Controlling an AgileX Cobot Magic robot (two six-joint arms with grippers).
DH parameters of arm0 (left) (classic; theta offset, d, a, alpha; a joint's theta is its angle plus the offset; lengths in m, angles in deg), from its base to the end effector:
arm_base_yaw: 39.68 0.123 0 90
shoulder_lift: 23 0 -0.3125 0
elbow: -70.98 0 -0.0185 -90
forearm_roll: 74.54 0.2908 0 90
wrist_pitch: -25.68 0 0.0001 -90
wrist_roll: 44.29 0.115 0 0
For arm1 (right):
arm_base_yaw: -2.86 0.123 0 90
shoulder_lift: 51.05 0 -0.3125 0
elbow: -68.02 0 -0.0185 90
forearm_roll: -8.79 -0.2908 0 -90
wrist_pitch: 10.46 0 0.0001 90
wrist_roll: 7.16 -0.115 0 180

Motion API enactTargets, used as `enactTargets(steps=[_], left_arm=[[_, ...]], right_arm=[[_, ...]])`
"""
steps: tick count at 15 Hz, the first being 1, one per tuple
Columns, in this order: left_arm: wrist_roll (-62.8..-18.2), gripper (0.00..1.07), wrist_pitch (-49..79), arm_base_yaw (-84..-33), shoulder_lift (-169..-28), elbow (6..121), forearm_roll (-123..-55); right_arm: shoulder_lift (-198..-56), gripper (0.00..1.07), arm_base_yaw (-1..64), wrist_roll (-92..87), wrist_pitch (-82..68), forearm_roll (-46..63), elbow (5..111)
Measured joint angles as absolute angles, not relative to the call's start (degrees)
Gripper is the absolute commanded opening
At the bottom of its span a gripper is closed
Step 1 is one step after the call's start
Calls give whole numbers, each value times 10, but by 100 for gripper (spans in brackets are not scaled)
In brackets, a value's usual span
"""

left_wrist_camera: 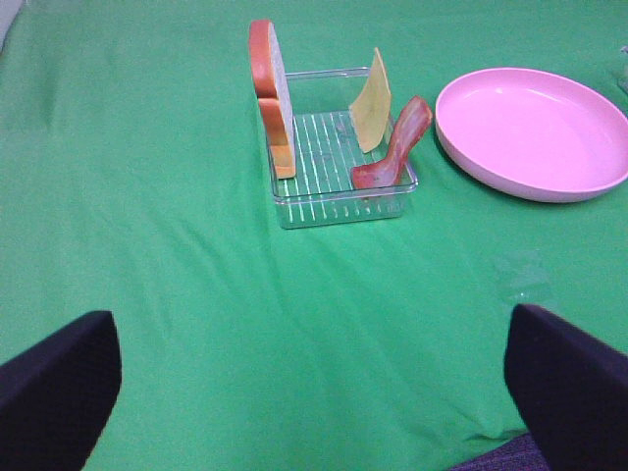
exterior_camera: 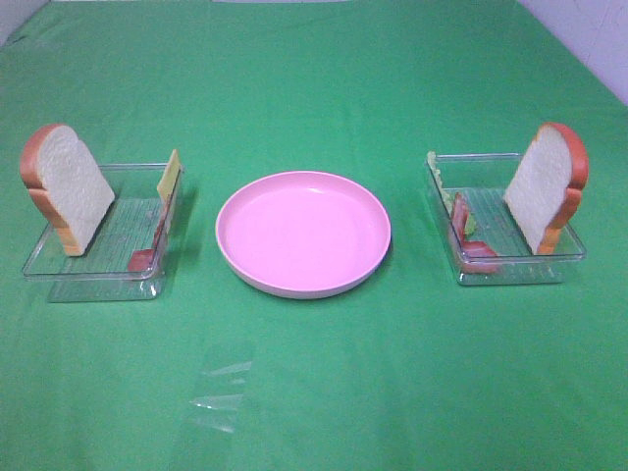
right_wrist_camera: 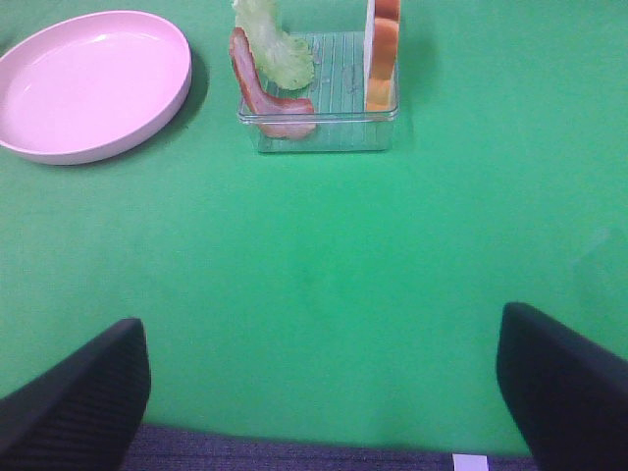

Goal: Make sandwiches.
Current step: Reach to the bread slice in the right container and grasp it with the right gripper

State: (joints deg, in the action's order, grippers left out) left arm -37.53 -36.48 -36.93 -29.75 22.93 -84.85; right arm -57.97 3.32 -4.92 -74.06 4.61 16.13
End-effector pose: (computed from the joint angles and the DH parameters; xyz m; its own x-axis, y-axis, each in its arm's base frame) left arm 0.0190 -0.0173 0.2916 -0.4435 0.0115 -0.8962 0.1088 0.9932 -0.0410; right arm 0.0258 0.0077 0.2656 -0.5346 -0.0109 -0.8450 -0.0667 0.9973 0.0293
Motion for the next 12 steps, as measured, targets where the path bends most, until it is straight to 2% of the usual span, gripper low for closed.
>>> enactTargets(steps=[12], left_arm=[[-375,98,-365,-369,-298,229,-849]], right_arm=[[-593,92,33,-49,-737,45,166]])
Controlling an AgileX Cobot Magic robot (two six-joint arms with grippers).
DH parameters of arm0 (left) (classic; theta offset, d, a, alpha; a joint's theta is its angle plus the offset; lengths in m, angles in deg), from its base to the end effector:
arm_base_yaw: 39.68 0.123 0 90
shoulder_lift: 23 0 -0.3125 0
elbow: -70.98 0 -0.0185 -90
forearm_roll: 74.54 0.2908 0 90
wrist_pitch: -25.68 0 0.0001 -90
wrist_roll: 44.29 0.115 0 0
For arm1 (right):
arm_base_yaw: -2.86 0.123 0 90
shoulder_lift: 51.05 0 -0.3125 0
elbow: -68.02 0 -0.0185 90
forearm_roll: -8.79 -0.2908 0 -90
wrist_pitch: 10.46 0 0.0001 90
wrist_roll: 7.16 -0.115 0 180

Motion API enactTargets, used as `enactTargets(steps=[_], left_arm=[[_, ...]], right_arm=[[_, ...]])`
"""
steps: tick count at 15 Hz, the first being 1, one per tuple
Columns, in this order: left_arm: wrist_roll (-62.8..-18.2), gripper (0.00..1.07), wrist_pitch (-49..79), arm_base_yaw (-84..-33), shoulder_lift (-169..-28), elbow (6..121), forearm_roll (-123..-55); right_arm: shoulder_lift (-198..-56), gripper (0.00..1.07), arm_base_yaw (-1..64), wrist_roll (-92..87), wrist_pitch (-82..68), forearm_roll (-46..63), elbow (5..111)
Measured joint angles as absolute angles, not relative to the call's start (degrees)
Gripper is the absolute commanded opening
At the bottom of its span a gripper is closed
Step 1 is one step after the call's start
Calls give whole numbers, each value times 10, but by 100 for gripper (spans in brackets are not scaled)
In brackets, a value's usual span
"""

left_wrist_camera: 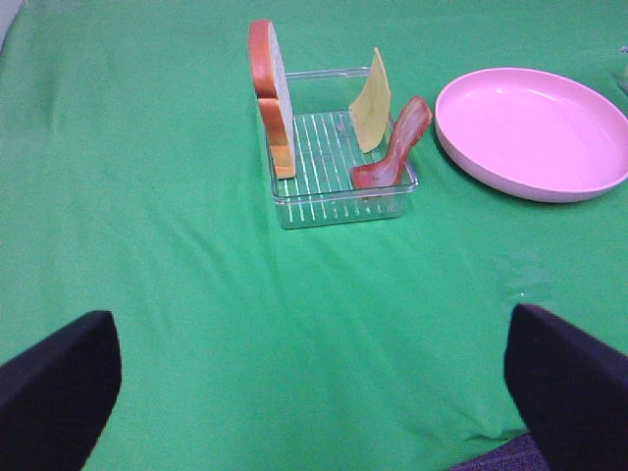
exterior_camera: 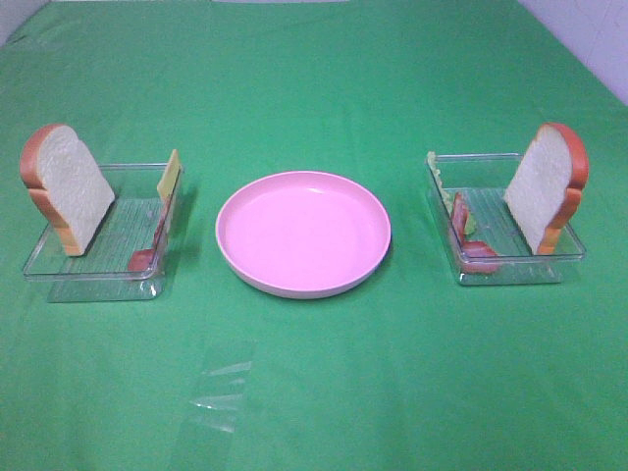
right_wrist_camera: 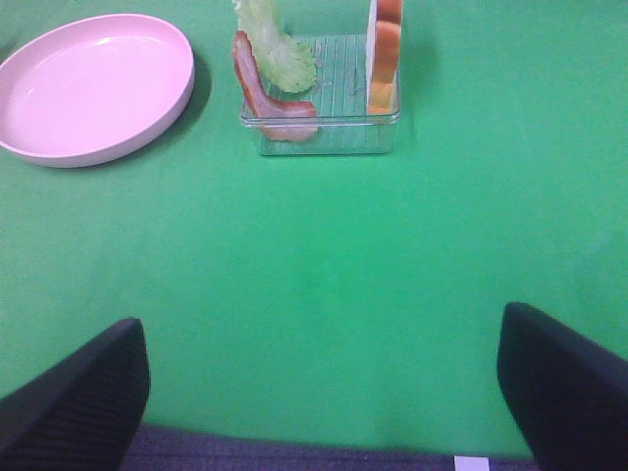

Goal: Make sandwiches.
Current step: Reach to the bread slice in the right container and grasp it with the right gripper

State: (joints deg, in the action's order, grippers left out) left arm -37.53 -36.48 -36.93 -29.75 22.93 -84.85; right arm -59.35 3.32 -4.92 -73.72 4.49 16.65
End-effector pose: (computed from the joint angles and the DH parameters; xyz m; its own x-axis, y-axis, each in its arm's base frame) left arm 0.0190 -0.0173 0.2916 -0.4435 0.0115 -0.8962 0.1088 0.9932 -0.0410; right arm 0.0287 0.0079 0.2686 -0.5423 -0.0096 -0.8401 -0.0671 0.9972 0.0319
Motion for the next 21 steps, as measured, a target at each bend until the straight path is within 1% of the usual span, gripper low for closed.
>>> enactTargets(steps=[3,5,6,7,8,9,13,14,16,18,21], left_arm=[[-375,98,-365,-369,-298,229,-849],[-375,98,-365,-369,-298,229,-849],[-375,98,-365,-369,-298,229,-849],[-375,98,-365,-369,-298,229,-849],[-375,98,-365,-369,-298,229,-849],[-375,98,-365,-369,-298,229,-849],[-375,98,-365,-369,-298,229,-849],[-375,98,-365,-369,-298,229,-849],[-375,98,-365,-369,-298,229,-849],[-375,98,-365,-369,-298,229,-849],[-375,98,-365,-369,-298,229,-849]], right_arm=[[-746,92,33,-51,-729,47,212],[-903,92,33,-51,-726,47,278],[-984,92,33,-50,-719,47,326],[-1148,92,33,-49,-693,59,427],[-1218,92,33,-46,-683,62,478],[-1247,92,33,-45,-679,63,506],[-1480,92,33,-39,-686,100,710],[-1558,92,30,-39,-711,113,785],[-1641,92,12,-32,-756,114,860],[-1706,92,-8,-15,-791,103,912],[-1745,92,-13,0,-796,67,923]])
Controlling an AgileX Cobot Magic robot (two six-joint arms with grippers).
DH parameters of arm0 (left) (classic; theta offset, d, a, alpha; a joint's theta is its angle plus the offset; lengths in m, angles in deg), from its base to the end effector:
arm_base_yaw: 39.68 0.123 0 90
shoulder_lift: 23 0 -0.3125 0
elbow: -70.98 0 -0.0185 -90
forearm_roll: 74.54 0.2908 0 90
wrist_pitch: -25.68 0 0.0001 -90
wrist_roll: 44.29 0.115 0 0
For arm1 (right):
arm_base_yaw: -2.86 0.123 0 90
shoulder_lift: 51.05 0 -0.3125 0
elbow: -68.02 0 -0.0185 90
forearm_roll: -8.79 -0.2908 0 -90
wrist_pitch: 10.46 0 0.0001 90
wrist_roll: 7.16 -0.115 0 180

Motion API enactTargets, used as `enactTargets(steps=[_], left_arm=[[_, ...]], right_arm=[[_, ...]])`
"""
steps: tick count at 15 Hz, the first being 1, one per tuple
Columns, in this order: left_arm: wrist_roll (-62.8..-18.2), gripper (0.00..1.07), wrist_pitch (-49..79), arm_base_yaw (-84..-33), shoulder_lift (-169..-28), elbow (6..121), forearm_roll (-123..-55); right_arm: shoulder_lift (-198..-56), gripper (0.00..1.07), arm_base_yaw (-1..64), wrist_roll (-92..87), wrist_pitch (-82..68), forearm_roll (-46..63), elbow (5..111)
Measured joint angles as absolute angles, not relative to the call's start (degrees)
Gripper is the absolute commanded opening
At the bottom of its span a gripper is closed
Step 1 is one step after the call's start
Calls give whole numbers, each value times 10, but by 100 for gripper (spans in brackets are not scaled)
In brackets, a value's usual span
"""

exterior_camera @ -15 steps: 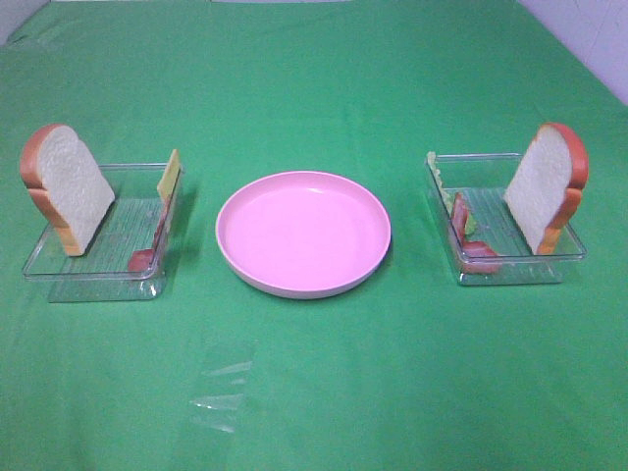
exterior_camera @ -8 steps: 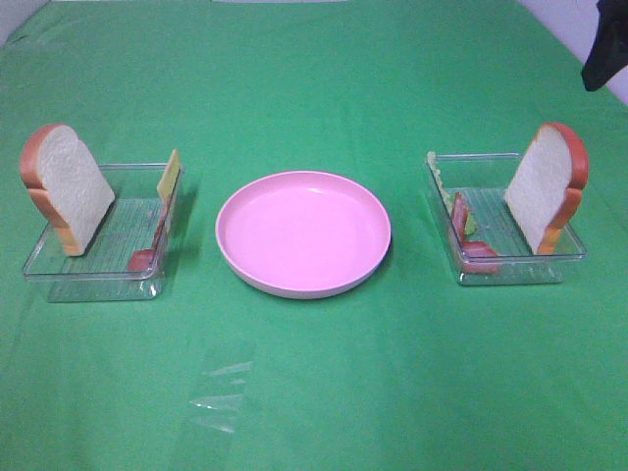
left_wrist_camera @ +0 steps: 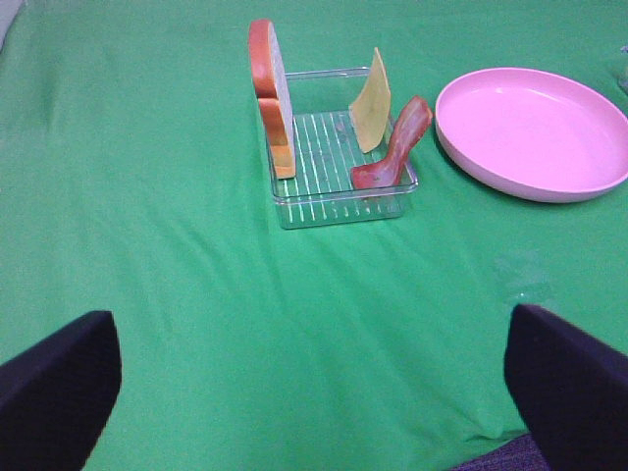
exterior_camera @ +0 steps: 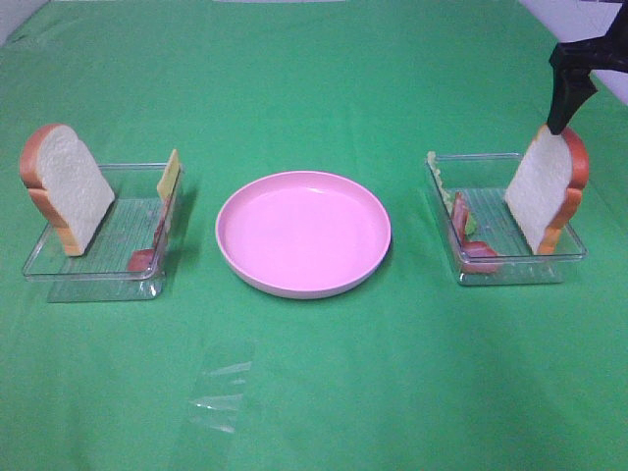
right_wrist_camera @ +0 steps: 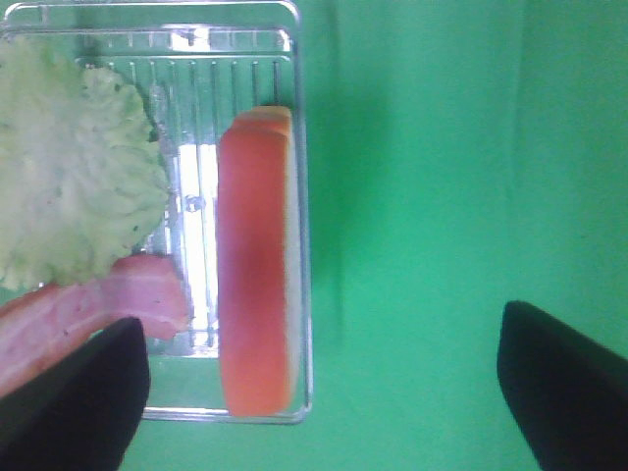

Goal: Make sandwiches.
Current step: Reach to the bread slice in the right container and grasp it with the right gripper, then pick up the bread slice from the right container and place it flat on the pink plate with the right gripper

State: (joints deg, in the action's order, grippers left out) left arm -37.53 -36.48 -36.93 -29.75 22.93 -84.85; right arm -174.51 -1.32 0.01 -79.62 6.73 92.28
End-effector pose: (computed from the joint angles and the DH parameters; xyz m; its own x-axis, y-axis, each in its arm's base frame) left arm 0.0190 -0.0173 0.2916 -0.4435 0.0115 -0.8962 0.1088 0.9932 -0.0410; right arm 0.4844 -0.0315 0.2429 -0.9780 -0.0409 -0.2044 -0.0438 0.9990 0.0101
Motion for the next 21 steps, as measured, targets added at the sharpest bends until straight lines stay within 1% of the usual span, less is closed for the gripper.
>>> enactTargets(steps=[2,5,6,7,8,10,11,12,17,18,19,20,21], left_arm=[[-375,98,-365,-369,-298,229,-849],[-375,98,-365,-369,-298,229,-849],[-375,98,-365,-369,-298,229,-849],[-375,98,-365,-369,-298,229,-849],[-375,98,-365,-369,-298,229,-849],[-375,98,-365,-369,-298,229,-849],[-375,98,-365,-369,-298,229,-849],[-375,98,-365,-369,-298,229,-849],[-375,98,-365,-369,-298,229,-849],[-375,98,-365,-369,-298,229,-849],[-375,98,-365,-369,-298,229,-849],[-375,98,-365,-369,-298,229,-849],[-375,98,-365,-369,-298,229,-849]], right_arm=[[-1763,92,-13,12,-797,40,923],[-1810,92,-13,16,-800,36,926],[-1818,91,-13,16,-800,35,927],[-1824,87,-13,16,-800,33,927],[-1826,83,-13,16,-800,32,927],[-1831,52,-13,17,-800,32,927],[-1831,39,-13,17,-800,31,927],[-1831,32,-13,17,-800,31,927],[-1831,31,-13,17,-800,29,927],[-1831,26,-13,17,-800,29,927],[-1831,14,-13,16,-800,29,927],[-1831,4,-13,16,-800,29,927],[-1831,0,-13,15,-800,29,927]])
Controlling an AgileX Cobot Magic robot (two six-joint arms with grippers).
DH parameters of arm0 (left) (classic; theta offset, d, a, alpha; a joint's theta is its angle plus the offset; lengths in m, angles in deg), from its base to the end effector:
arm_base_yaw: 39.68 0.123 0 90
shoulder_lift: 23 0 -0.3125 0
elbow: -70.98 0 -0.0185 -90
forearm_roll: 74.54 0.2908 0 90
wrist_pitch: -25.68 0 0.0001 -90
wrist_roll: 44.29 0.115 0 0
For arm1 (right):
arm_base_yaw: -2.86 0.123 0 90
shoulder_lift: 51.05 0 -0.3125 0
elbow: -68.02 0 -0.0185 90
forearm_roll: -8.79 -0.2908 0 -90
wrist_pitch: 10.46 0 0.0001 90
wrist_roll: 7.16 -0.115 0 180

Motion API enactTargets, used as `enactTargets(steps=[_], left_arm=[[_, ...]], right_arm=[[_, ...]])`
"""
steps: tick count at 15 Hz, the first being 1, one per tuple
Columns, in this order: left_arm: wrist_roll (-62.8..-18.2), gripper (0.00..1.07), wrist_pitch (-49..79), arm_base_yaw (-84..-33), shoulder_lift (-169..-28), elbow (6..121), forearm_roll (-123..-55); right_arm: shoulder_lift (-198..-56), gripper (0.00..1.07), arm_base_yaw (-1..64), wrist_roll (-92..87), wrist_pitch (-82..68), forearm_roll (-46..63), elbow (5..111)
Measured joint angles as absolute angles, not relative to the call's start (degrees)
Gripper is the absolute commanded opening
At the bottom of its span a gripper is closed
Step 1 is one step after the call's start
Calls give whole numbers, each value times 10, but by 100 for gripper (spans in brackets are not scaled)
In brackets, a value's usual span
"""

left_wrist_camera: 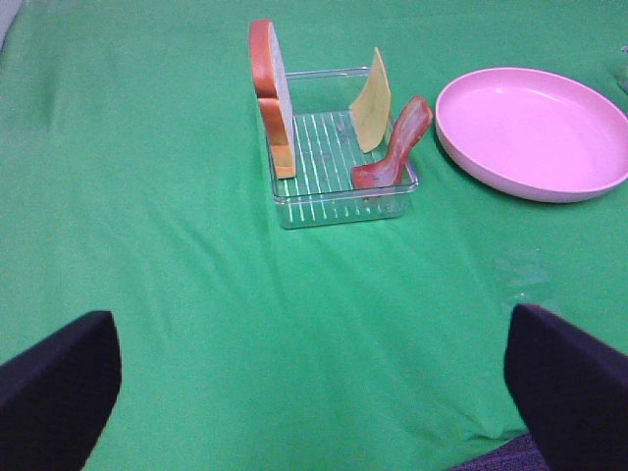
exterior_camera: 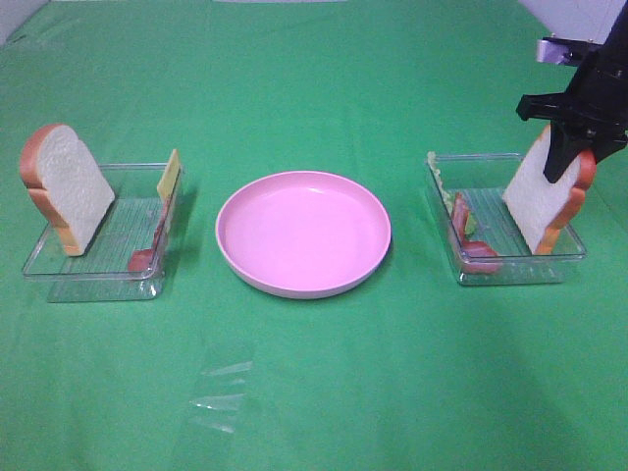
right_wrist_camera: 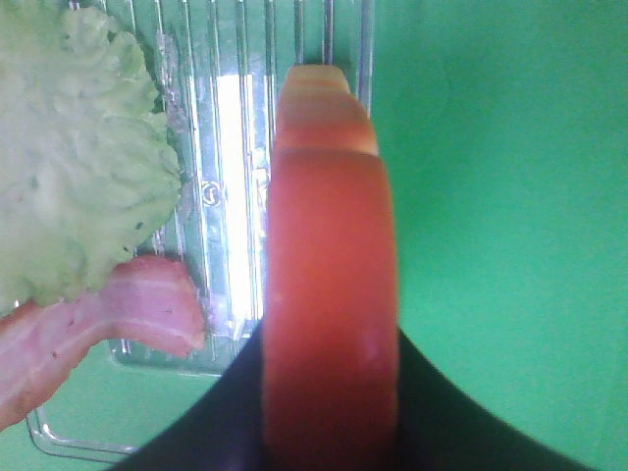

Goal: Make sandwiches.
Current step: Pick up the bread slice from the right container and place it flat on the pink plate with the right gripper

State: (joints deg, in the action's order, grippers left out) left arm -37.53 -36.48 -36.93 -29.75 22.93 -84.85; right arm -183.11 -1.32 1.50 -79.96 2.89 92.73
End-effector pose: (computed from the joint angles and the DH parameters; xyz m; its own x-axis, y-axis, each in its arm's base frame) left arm 0.0190 -0.0173 0.2916 -0.4435 0.0115 -0.8962 0.1088 0.9932 -0.0410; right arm 0.4983 -0.0253 0.1717 -0.9969 -0.0416 -0.0673 -0.0476 0.9949 0.0890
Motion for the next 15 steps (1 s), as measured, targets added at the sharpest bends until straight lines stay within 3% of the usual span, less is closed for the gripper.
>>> enactTargets(steps=[5,12,15], left_arm=[[-375,98,-365,-369,-298,229,-849],[-375,98,-365,-369,-298,229,-849],[-375,98,-365,-369,-298,229,-849]], right_arm=[[-1818,0,-13,11,-800,24,927],[-1692,0,-13,-11,-800,-18,928],[-1581,0,-13,17,-799,-128,857]])
